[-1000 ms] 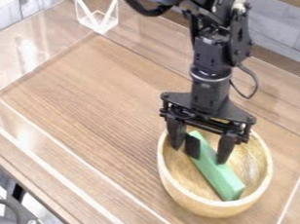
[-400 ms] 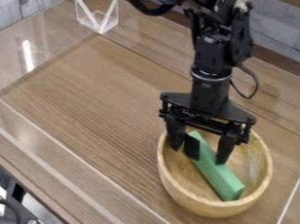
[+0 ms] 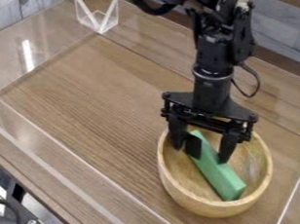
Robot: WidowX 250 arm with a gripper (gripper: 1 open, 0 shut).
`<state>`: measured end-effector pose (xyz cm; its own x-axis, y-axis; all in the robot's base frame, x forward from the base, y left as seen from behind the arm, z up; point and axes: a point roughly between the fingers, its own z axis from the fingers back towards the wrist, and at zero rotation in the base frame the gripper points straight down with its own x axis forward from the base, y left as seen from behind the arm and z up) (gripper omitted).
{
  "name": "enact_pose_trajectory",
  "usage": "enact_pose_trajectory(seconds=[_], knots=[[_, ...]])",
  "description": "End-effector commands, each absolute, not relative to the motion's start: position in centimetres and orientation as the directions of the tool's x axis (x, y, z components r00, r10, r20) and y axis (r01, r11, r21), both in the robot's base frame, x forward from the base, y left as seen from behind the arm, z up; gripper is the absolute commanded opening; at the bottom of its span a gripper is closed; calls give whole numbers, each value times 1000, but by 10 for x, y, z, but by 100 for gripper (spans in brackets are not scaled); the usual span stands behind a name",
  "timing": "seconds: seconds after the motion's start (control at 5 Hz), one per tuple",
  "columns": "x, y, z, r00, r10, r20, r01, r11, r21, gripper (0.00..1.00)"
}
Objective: Move green stick from inside the wooden bowl to the table next to it
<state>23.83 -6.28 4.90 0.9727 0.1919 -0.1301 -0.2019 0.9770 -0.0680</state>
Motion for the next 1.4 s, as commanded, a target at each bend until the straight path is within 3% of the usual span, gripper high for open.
enact_pose_trajectory(seconds=[0.0, 0.8, 1.2], knots=[[236, -64, 44, 974, 180, -136, -189, 980, -56, 100], [229, -61, 26, 963, 204, -176, -211, 977, -23, 100], [230, -61, 25, 962, 208, -177, -215, 976, -20, 100]])
